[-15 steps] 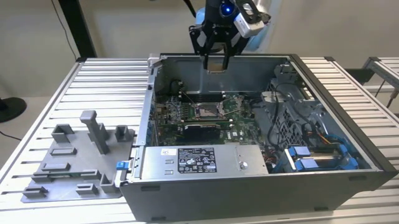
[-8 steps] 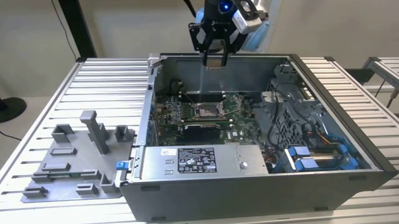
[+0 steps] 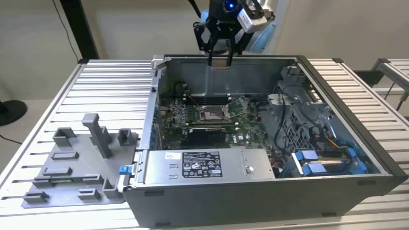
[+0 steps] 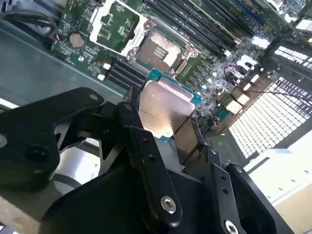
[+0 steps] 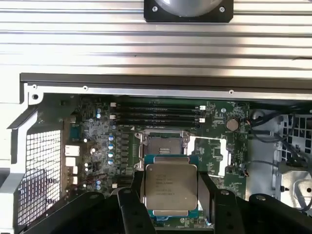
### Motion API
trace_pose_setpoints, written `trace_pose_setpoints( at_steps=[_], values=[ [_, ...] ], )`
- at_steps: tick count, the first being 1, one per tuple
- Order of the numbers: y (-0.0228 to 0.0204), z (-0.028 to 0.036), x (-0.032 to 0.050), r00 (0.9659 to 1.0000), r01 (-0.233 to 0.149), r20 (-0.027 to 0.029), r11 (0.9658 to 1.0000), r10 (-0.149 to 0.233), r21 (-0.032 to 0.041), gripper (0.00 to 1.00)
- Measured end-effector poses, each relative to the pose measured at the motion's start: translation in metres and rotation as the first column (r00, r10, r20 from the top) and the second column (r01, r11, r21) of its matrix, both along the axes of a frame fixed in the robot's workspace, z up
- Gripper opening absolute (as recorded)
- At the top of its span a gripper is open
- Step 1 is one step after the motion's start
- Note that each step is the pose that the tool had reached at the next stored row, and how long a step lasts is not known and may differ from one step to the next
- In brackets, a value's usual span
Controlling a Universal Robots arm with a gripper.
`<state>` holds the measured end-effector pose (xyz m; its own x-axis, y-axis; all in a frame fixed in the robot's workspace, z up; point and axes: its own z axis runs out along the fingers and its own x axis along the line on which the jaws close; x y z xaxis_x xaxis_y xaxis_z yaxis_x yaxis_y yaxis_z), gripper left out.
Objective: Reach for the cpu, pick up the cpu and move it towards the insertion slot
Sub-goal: 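Pick up the cpu and move it towards the insertion slot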
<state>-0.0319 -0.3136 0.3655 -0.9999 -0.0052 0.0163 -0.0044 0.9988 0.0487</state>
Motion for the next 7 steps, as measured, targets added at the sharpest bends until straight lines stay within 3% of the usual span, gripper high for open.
trace_pose_setpoints(
  at_steps=[7],
  values=[
    [0.0003, 0.0, 0.0, 1.0, 0.0, 0.0, 1.0, 0.0, 0.0, 0.0]
  ],
)
